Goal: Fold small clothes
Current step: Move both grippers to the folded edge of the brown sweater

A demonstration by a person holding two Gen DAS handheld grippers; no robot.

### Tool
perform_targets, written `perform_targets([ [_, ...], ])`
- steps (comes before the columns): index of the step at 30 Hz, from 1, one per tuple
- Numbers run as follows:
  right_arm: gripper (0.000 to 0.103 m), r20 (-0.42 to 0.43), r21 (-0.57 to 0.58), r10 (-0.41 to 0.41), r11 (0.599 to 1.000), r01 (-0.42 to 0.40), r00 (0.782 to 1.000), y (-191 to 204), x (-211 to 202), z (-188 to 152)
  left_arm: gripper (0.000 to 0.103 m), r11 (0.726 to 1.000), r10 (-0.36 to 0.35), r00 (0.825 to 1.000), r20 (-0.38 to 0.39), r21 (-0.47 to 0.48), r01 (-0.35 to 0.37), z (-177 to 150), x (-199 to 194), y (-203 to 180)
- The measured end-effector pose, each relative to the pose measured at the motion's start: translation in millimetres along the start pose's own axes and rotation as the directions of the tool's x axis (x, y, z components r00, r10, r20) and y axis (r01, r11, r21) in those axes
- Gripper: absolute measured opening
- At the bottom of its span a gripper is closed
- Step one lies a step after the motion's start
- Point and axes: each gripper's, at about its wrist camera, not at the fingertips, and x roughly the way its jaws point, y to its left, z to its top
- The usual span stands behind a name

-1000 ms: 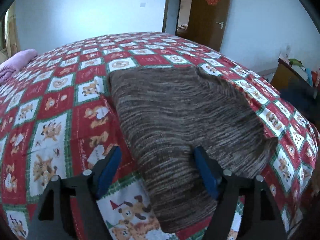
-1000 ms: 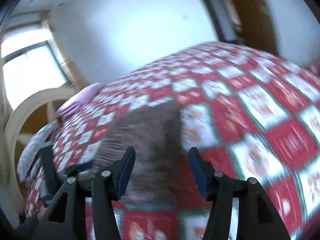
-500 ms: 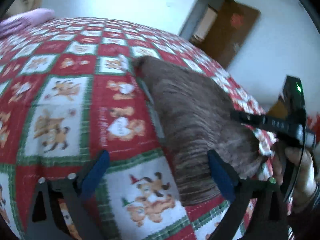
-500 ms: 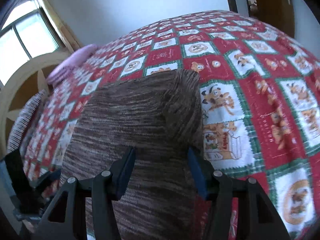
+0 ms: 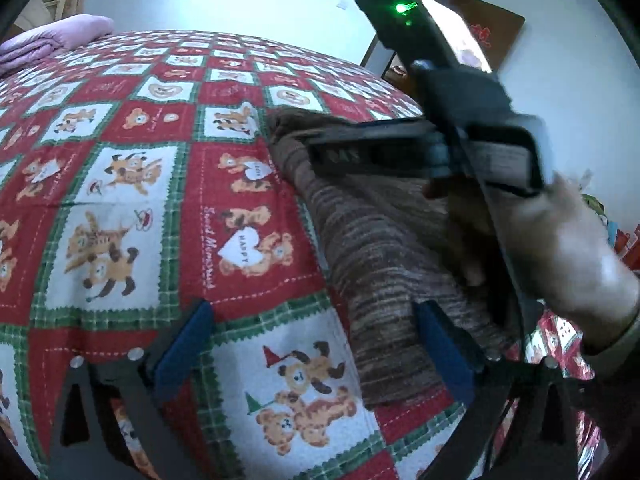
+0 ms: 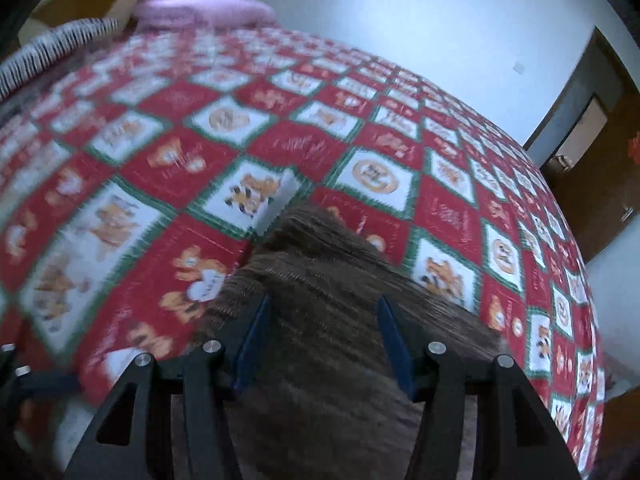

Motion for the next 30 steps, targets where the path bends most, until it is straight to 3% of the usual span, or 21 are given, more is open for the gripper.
perform_targets([
  [3, 0.056, 0.005, 0.129, 0.094, 0.987, -0.093, 0.996, -19, 5, -5, 0.103, 1.0, 0.0, 1.0, -0.002, 0.001, 0.0, 1, 1, 0],
  [6, 0.056, 0.036, 0.177, 0.14, 0.974, -0.144, 0.99, -33, -12, -13, 0.103, 1.0, 0.003, 1.0, -0.003, 0.003, -0.003, 0, 1, -1],
  [12, 0.056, 0.181, 0.17, 0.229, 0.951, -0.259, 0.957, -37, -81, -49, 0.103, 1.0, 0.009, 1.0, -0.003, 0.006, -0.008, 1, 2, -1],
  [16, 0.056, 0.13, 0.085, 0.262, 0.958, -0.274, 0.956, -19, -87, -67, 0.103, 0.999, 0.032, 0.999, -0.007, 0.023, -0.032, 0, 2, -5],
  [19, 0.056, 0.083, 0.004, 0.213, 0.977, -0.215, 0.973, -3, -78, -78, 0.103, 0.998, 0.054, 0.998, -0.012, 0.041, -0.054, -3, 2, -8],
  [24, 0.056, 0.061, 0.096, 0.272, 0.956, -0.277, 0.96, -10, -58, -94, 0.103, 0.994, 0.088, 0.996, -0.015, 0.067, -0.087, -6, 1, -12],
  [30, 0.057, 0.091, 0.102, 0.254, 0.959, -0.263, 0.963, -11, -66, -99, 0.103, 0.993, 0.094, 0.995, -0.017, 0.072, -0.093, -5, 2, -13],
])
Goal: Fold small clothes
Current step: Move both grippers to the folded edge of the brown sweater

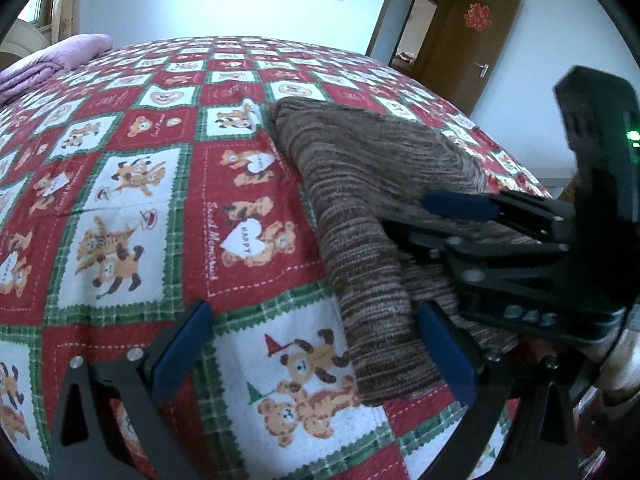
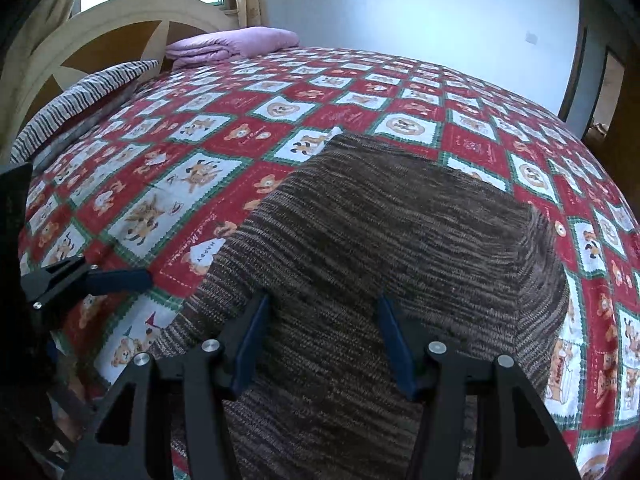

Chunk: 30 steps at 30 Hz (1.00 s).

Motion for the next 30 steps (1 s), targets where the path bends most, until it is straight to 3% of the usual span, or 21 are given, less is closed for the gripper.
perform_targets([
  [6, 0.057, 0.101, 0.132, 0.009, 0.991, -0.022, 0.995, -32, -51, -24, 0.103, 0.997, -0.023, 0.998, 0.063, -0.077, 0.028, 0, -13, 13],
  [10, 0.057, 0.027, 0.161, -0.017, 0.987, 0.013, 0.999, -49, -47, -56, 0.103, 0.992, 0.015, 0.995, 0.101, -0.13, -0.002, 10, -20, 20],
  [12, 0.057, 0.066, 0.111, -0.022, 0.994, 0.014, 0.998, -47, -51, -69, 0.103, 0.996, 0.052, 0.995, 0.089, -0.078, -0.045, 20, -16, 13],
  [15, 0.057, 0.053, 0.091, -0.049, 0.995, 0.044, 0.997, -42, -49, -67, 0.103, 0.989, 0.148, 0.987, 0.067, 0.008, -0.149, 34, -2, 1],
  [18, 0.061, 0.035, 0.065, -0.061, 0.996, 0.059, 0.998, -38, -44, -65, 0.103, 0.983, 0.175, 0.984, -0.021, 0.06, -0.173, 31, 20, -1],
  [23, 0.061, 0.044, 0.099, -0.012, 0.995, 0.007, 0.999, -45, -53, -79, 0.103, 0.986, 0.156, 0.988, -0.016, 0.067, -0.155, 9, 7, 2],
  [27, 0.061, 0.043, 0.082, -0.013, 0.997, 0.01, 0.999, -41, -58, -78, 0.103, 0.991, 0.13, 0.991, -0.028, 0.033, -0.13, 16, 6, 8],
  [30, 0.061, 0.141, 0.206, 0.096, 0.971, -0.124, 0.985, -64, -78, -64, 0.103, 0.989, 0.143, 0.988, 0.049, 0.028, -0.145, 25, -8, 5],
])
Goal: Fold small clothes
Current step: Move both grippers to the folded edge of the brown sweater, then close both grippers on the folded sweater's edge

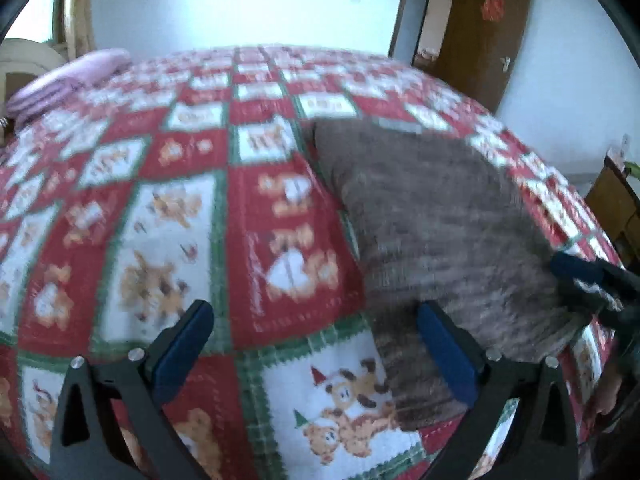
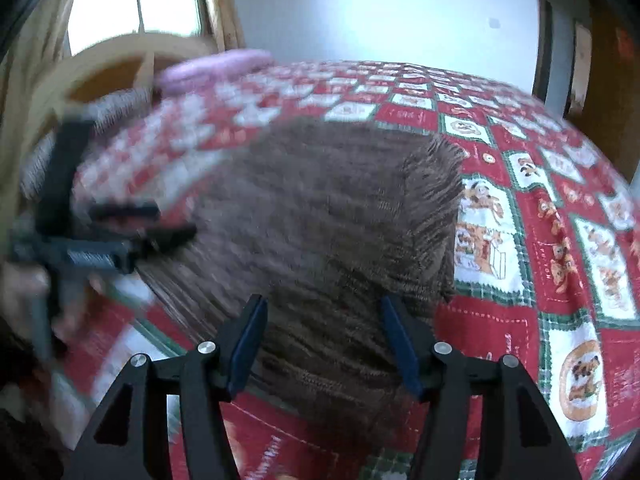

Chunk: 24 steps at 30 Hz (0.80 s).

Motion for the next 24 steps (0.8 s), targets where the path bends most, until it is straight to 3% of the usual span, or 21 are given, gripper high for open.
perform_targets([
  [2, 0.061, 0.064, 0.046, 0.057, 0.997, -0.06, 0.996, -12, -5, 22, 0.103, 1.0, 0.01, 0.999, 0.038, -0.009, -0.009, 8, -5, 0],
  [4, 0.061, 0.08, 0.088, 0.083, 0.992, -0.09, 0.993, -26, 7, 46, 0.103, 1.0, -0.002, 1.0, 0.02, -0.006, 0.002, 16, 2, -5],
  [6, 0.061, 0.019, 0.171, 0.138, 0.975, -0.139, 0.99, -45, 37, 65, 0.103, 1.0, 0.014, 1.0, 0.005, 0.007, -0.014, 22, 14, -12],
  [7, 0.061, -0.042, 0.219, 0.117, 0.97, -0.105, 0.992, -61, 63, 71, 0.103, 1.0, 0.019, 1.0, -0.01, 0.014, -0.019, 22, 21, -15],
  [9, 0.059, -0.123, 0.248, 0.074, 0.968, -0.042, 0.99, -77, 90, 70, 0.103, 1.0, -0.008, 0.999, -0.044, 0.002, 0.008, 20, 37, -14],
  [14, 0.058, 0.019, 0.299, 0.136, 0.945, -0.135, 0.991, -98, 60, 63, 0.103, 0.983, -0.154, 0.987, -0.04, -0.105, 0.149, 13, 37, 5],
  [15, 0.059, 0.031, 0.304, 0.118, 0.945, -0.121, 0.993, -104, 54, 60, 0.103, 0.978, -0.178, 0.984, -0.027, -0.119, 0.173, 13, 36, 8],
  [19, 0.059, -0.022, 0.4, 0.126, 0.91, -0.107, 0.992, -131, 60, 40, 0.101, 0.969, -0.238, 0.971, -0.019, -0.077, 0.236, 11, 33, -3],
  [20, 0.059, -0.018, 0.408, 0.143, 0.905, -0.123, 0.99, -135, 64, 37, 0.096, 0.968, -0.243, 0.97, -0.022, -0.063, 0.241, 11, 33, -6],
  [24, 0.059, -0.002, 0.407, 0.172, 0.9, -0.156, 0.985, -134, 69, 41, 0.091, 0.97, -0.241, 0.97, -0.032, -0.039, 0.239, 11, 35, -12],
])
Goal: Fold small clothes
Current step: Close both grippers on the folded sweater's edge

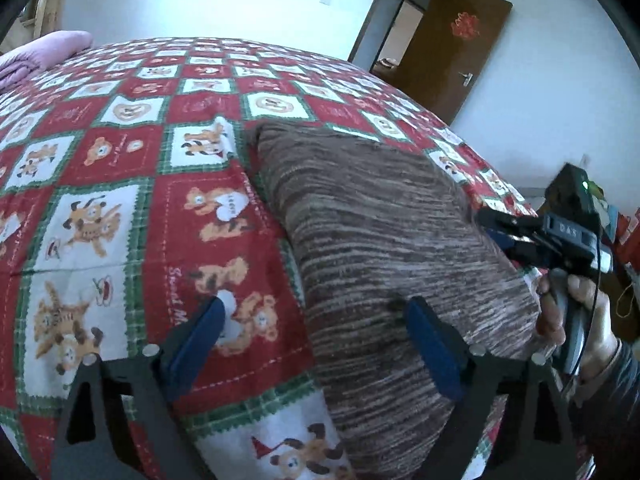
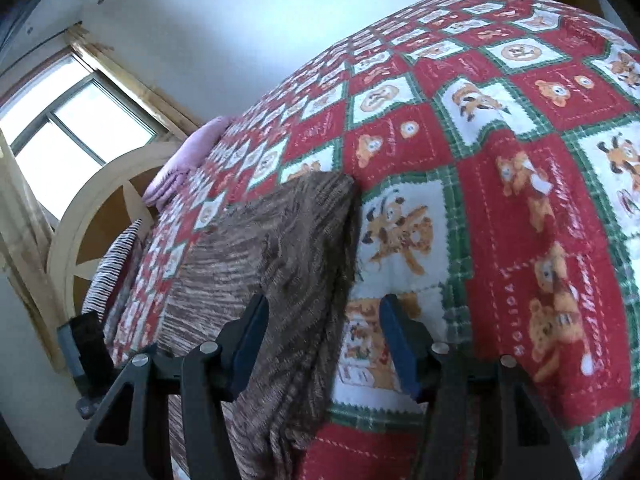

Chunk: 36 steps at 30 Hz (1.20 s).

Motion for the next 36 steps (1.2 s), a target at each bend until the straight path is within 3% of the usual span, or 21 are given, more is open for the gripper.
perform_targets([
  [12, 0.059, -0.051, -0.039, 0.072, 0.997, -0.074, 0.996, 11, 37, 20, 0.089, 0.999, 0.024, 1.0, -0.006, 0.043, -0.023, -1, 3, -7],
  [20, 0.058, -0.033, -0.019, 0.094, 0.995, -0.095, 0.995, 12, 43, 21, 0.087, 0.998, 0.018, 1.0, -0.015, 0.066, -0.017, -2, 5, -12],
  [25, 0.035, -0.044, -0.017, 0.132, 0.991, -0.132, 0.99, 11, 45, 16, 0.083, 0.997, 0.012, 1.0, -0.021, 0.076, -0.01, -2, 6, -15],
  [28, 0.033, -0.042, -0.025, 0.117, 0.993, -0.118, 0.992, 12, 46, 15, 0.082, 0.997, 0.011, 1.0, -0.028, 0.081, -0.008, 0, 7, -17],
  [32, 0.033, -0.04, -0.039, 0.085, 0.996, -0.086, 0.996, 15, 48, 14, 0.067, 0.996, -0.017, 0.999, -0.038, 0.092, 0.02, 0, 7, -21],
  [36, 0.031, -0.026, -0.026, 0.056, 0.998, -0.057, 0.998, 18, 46, 11, 0.045, 0.994, -0.02, 0.999, -0.045, 0.105, 0.025, 2, 5, -29],
])
